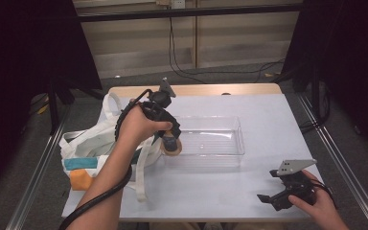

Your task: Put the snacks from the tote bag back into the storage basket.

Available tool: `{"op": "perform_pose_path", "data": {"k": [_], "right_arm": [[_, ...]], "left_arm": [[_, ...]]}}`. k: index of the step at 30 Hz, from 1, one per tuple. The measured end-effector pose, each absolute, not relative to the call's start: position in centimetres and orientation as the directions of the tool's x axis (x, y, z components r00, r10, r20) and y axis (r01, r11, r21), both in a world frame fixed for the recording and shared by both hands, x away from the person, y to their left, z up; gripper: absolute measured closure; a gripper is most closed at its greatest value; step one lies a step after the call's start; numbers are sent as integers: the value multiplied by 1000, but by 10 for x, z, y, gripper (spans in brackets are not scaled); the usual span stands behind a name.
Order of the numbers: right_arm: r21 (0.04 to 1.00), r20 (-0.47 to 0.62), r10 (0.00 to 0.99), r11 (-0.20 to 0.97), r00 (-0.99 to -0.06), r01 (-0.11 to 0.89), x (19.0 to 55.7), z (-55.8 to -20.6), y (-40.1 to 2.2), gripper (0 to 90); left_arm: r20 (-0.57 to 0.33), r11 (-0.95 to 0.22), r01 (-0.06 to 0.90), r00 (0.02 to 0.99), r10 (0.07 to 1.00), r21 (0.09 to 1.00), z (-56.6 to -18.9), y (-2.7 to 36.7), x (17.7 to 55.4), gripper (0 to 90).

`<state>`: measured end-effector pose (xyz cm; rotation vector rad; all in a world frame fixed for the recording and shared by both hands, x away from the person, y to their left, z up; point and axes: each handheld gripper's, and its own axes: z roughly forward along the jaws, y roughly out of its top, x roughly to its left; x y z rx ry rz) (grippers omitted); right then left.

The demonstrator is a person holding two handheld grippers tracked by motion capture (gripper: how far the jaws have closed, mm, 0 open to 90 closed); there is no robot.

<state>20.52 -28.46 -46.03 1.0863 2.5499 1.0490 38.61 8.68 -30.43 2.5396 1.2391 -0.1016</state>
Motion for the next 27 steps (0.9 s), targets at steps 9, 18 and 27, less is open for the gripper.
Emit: {"op": "perform_pose_path", "data": {"k": [9,18,27], "right_arm": [[670,101,686,488,-721,559,205,-461,-285,19],[670,101,685,489,-721,559,205,-461,-284,19],[670,101,686,488,-720,559,205,-461,-285,19]], "left_arm": [[-197,-577,779,623,757,246,-306,86,386,302],[-192,-582,775,627,755,245,-309,86,386,302],[-195,-581,776,626,755,243,-311,85,386,302]]}}
